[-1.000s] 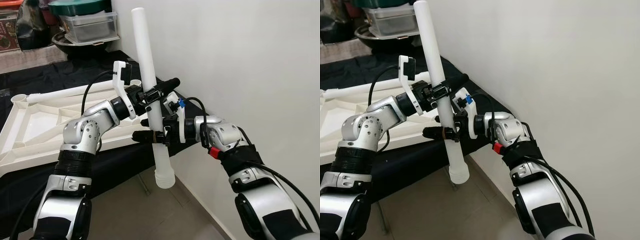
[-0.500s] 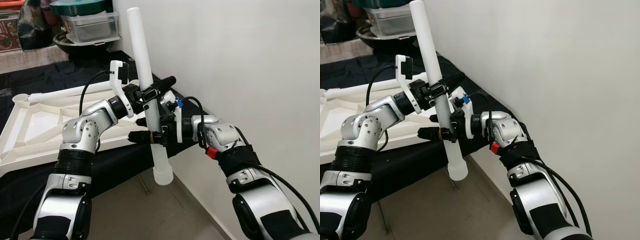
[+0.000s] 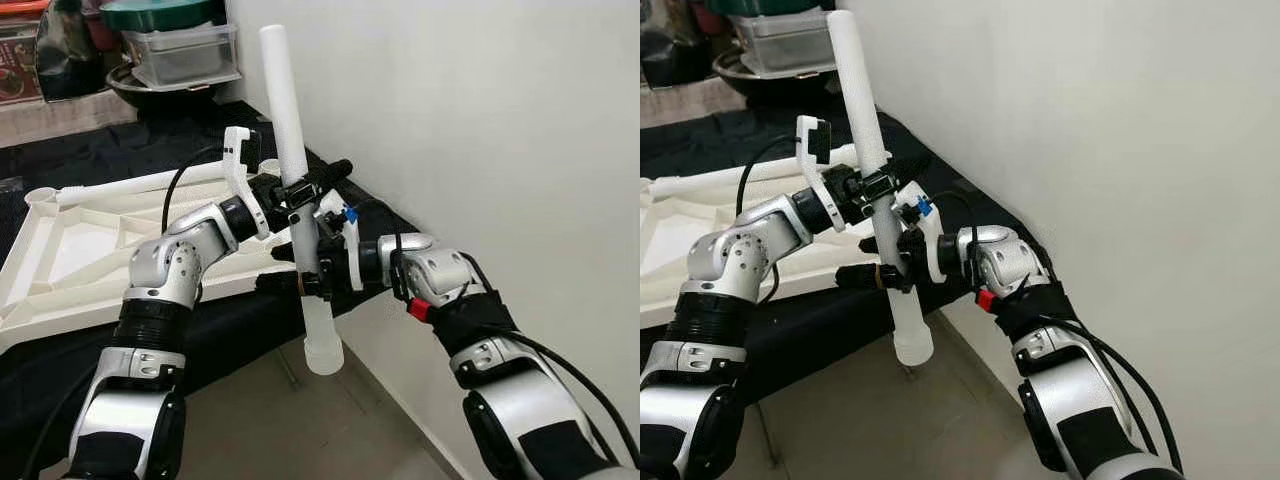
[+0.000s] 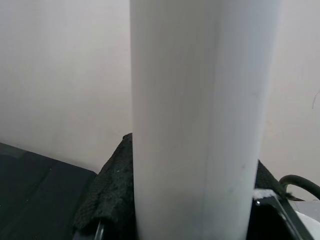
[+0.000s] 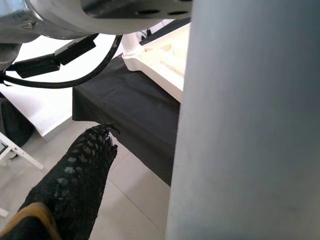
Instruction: Building children table
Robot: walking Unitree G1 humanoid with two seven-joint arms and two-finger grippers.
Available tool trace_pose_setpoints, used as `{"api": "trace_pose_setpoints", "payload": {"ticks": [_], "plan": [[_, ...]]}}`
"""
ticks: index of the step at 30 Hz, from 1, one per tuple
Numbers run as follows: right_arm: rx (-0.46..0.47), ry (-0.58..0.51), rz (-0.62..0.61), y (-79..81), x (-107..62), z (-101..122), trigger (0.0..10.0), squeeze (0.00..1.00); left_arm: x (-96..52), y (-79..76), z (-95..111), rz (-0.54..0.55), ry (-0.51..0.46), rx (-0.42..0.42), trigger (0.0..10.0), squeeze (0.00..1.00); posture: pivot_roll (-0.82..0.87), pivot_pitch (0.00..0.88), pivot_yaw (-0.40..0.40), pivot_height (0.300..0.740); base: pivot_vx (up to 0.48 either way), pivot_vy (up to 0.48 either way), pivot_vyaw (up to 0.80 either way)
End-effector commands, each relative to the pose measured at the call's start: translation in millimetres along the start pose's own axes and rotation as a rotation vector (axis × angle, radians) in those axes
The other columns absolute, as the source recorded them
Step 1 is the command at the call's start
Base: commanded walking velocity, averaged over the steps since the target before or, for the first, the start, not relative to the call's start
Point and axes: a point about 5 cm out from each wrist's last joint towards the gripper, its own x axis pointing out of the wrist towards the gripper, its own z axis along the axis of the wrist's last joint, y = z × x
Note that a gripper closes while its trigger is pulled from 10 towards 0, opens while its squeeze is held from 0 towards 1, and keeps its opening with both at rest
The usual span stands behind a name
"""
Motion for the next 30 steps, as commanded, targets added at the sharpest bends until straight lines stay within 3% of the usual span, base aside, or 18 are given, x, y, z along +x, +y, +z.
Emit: {"api": "trace_pose_setpoints", "payload": {"ticks": [1, 4, 5, 6, 7, 21, 29, 30], "plan": [[-0.003, 0.01, 0.059, 9.1, 20.6, 0.3, 10.0, 0.0, 24.8, -24.1, 11.2, -0.147, -0.061, 0.002, 10.0, 0.0, 0.04, 0.037, -0.028, 0.74, 0.0, 0.0, 0.0], [-0.003, 0.002, 0.056, 8.8, 20.8, 2.2, 10.0, 0.0, 25.1, -24.1, 11.6, -0.147, -0.064, 0.002, 10.0, 0.0, 0.04, 0.04, -0.027, 0.74, 0.0, 0.0, 0.0], [-0.002, -0.006, 0.051, 8.2, 20.8, 3.9, 4.8, 0.0, 25.3, -24.0, 11.4, -0.146, -0.066, 0.0, 10.0, 0.0, 0.04, 0.038, -0.028, 0.74, 0.0, 0.0, 0.0], [-0.002, -0.006, 0.051, 8.2, 20.8, 3.9, 4.8, 0.0, 25.3, -24.0, 11.4, -0.146, -0.066, 0.0, 10.0, 0.0, 0.04, 0.038, -0.028, 0.74, 0.0, 0.0, 0.0], [0.0, -0.019, 0.049, 8.0, 21.1, 5.5, 0.0, 0.0, 25.2, -23.9, 10.7, -0.146, -0.067, -0.001, 10.0, 0.0, 0.04, 0.041, -0.028, 0.74, 0.0, 0.0, 0.0], [0.002, -0.033, 0.044, 7.6, 22.6, 6.9, 0.0, 0.0, 23.4, -19.6, 12.6, -0.12, -0.072, -0.002, 10.0, 0.0, 0.04, 0.041, -0.029, 0.74, 0.0, 0.0, 0.0], [0.005, -0.033, 0.042, 7.0, 22.4, 6.9, 0.0, 0.0, 23.3, -14.1, 8.5, -0.069, -0.026, -0.009, 10.0, 0.0, 0.04, 0.041, -0.028, 0.74, 0.0, 0.0, 0.0], [0.005, -0.032, 0.041, 6.9, 22.0, 6.1, 0.0, 0.0, 22.5, -16.2, 5.2, -0.087, -0.008, 0.001, 10.0, 1.0, 0.04, 0.04, -0.024, 0.74, 0.0, 0.0, 0.0]]}}
